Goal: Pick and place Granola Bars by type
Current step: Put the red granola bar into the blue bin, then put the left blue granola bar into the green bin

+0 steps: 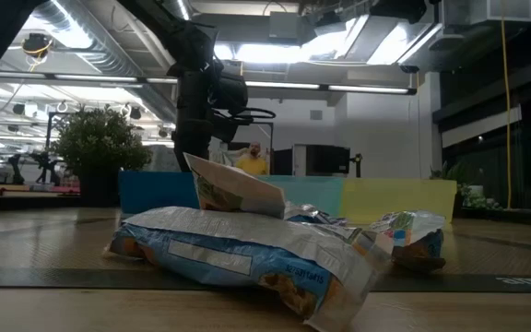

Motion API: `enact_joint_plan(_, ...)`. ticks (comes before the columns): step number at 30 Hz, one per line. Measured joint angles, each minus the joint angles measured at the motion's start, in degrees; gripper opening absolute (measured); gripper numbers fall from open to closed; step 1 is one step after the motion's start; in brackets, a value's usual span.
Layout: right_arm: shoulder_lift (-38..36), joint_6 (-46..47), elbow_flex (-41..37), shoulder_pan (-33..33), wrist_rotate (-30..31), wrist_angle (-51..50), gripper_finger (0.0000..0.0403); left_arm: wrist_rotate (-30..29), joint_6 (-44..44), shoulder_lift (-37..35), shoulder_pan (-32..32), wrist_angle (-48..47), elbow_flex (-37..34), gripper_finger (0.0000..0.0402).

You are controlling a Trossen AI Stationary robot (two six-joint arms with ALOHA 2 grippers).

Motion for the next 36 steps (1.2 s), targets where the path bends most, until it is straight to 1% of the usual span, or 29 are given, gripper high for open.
enact_joint_plan(8,-0.01,0.01,-0.01,0.00,0.00,-0.61,0.0298,-0.36,-0.05,-0.43,0.01,-1.79,0.00,0.0146)
enact_joint_plan(13,0.03,0.22,-0.01,0.02,0.00,-3.19,0.0298,-0.47,-0.79,-3.86,-0.10,-2.12,0.00,0.0169)
enact_joint_plan(18,0.65,0.37,-0.03,0.02,-1.07,-3.48,0.0298,-1.73,-3.01,-10.58,-0.82,-2.13,0.00,0.0167)
enact_joint_plan(24,3.60,3.61,-0.51,0.03,-10.15,-2.25,0.0298,-2.11,-9.97,-20.73,-4.07,-0.49,0.04,0.0153)
enact_joint_plan(28,7.63,6.54,-1.45,0.26,-14.92,-0.58,0.0298,-4.92,-14.30,-26.81,-8.15,2.02,0.04,0.0144)
enact_joint_plan(32,13.00,5.55,-1.45,2.82,-14.46,-0.14,0.0298,-8.11,-16.79,-31.60,-12.86,4.09,0.04,0.0139)
enact_joint_plan(36,18.38,-0.55,-1.45,7.46,-10.92,0.90,0.0298,-10.26,-18.93,-34.87,-17.14,4.21,0.04,0.0139)
